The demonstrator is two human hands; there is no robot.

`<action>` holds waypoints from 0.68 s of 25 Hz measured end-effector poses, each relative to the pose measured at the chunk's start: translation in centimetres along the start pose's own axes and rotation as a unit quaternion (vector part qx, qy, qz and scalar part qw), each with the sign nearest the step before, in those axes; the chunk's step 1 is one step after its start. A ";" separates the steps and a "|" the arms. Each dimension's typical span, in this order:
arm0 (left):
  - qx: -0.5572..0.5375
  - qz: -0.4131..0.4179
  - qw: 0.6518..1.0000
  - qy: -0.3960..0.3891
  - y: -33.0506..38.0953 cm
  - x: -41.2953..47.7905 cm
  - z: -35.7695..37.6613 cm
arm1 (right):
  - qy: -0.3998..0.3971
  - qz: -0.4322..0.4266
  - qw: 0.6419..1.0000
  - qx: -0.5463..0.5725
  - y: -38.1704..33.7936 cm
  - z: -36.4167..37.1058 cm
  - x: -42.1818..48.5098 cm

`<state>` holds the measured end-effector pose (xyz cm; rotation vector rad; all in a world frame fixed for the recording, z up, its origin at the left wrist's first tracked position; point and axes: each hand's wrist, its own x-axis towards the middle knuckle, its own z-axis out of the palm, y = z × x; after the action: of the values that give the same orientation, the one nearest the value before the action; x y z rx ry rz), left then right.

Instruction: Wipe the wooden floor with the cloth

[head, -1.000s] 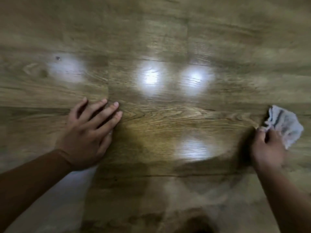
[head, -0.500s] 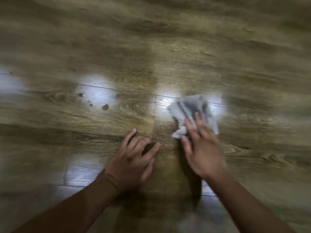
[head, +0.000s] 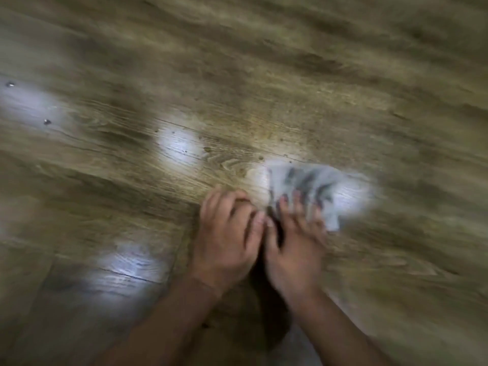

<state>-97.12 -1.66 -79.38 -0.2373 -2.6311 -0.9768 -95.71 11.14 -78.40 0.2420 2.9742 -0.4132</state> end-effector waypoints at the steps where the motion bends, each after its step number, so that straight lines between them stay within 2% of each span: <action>1: 0.029 -0.005 1.000 0.010 -1.6 0.3 -0.9 | -0.022 -0.074 0.997 -0.001 -2.6 0.8 -0.2; 3: 0.086 0.001 0.996 0.000 -4.3 0.6 -2.4 | -0.062 -0.192 0.979 0.002 -4.9 1.1 1.2; 5: 0.130 0.023 0.991 -0.014 -6.1 0.7 -3.5 | -0.050 -0.212 0.975 -0.036 -1.4 -0.4 3.4; 8: 0.213 0.061 0.975 -0.036 -9.9 0.4 -7.0 | -0.042 -0.039 0.997 -0.043 11.5 -4.1 4.2; 10: 0.275 0.027 0.958 -0.070 -12.3 -0.1 -9.0 | -0.039 0.047 0.997 -0.040 16.9 -6.1 3.8; 12: 0.260 -0.005 0.961 -0.098 -13.1 -1.1 -9.3 | -0.022 0.114 0.991 -0.059 17.7 -5.6 3.0; 14: 0.229 0.001 0.968 -0.098 -12.8 -0.5 -9.1 | -0.017 0.199 0.980 -0.024 14.9 -5.4 3.0; 15: 0.224 -0.011 0.969 -0.104 -13.0 -0.3 -9.3 | -0.029 0.223 0.974 -0.019 13.1 -5.8 3.6; 17: 0.211 -0.034 0.970 -0.115 -13.1 -0.9 -10.0 | -0.102 0.229 0.967 -0.047 11.1 -7.2 4.5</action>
<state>-97.37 -18.13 -80.47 -0.1649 -2.9955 -0.4059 -98.91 24.33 -75.05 0.8002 2.6148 -0.2226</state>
